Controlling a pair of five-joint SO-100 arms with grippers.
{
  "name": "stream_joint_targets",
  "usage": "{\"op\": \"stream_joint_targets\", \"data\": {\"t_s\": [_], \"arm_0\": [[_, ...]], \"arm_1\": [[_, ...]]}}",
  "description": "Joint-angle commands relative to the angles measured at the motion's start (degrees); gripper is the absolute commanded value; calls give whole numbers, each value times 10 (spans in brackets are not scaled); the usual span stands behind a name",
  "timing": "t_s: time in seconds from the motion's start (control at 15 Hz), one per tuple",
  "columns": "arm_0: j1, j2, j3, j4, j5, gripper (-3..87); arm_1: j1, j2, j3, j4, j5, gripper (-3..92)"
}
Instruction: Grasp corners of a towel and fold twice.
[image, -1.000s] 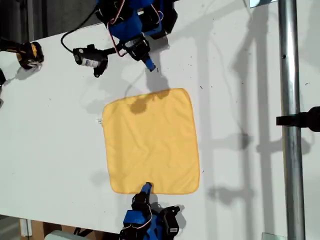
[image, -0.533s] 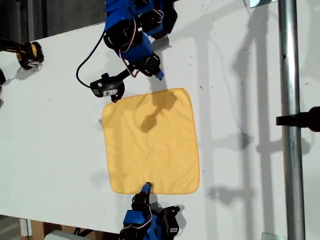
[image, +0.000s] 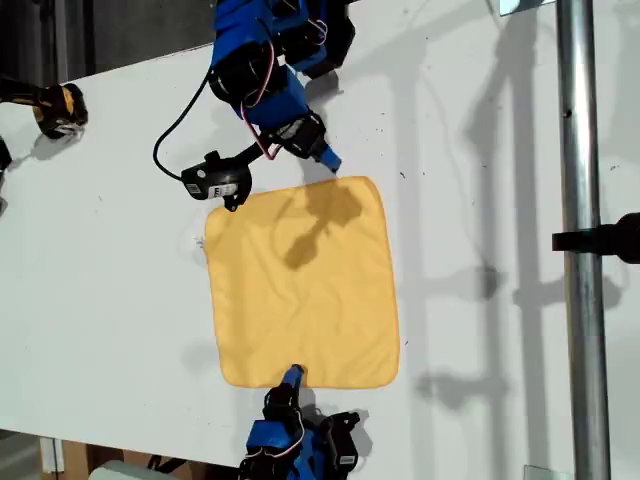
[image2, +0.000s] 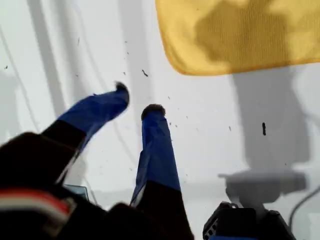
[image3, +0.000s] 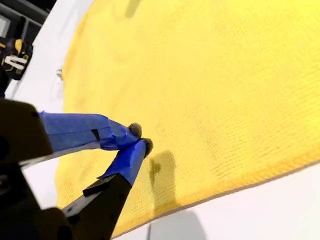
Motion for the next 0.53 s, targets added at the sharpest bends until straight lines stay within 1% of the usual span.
{"op": "stream_joint_targets", "data": {"t_s": [0.0,0.13,0.27,0.33,0.47], "arm_0": [[-5,2,-3,-5,-1,-13],[-5,2,-3,-5,0,-13],[-5,2,-3,-5,0,-13],[-5,2,-3,-5,0,-13],[-4,2,-3,-5,0,-13]], "arm_1": [[-11,1,-40,-7,-33,380],[-10,1,-59,5,-52,422],[4,-7,-40,18,-54,421],[10,-24,-21,15,-54,420],[25,-44,43,-32,-54,412]]}}
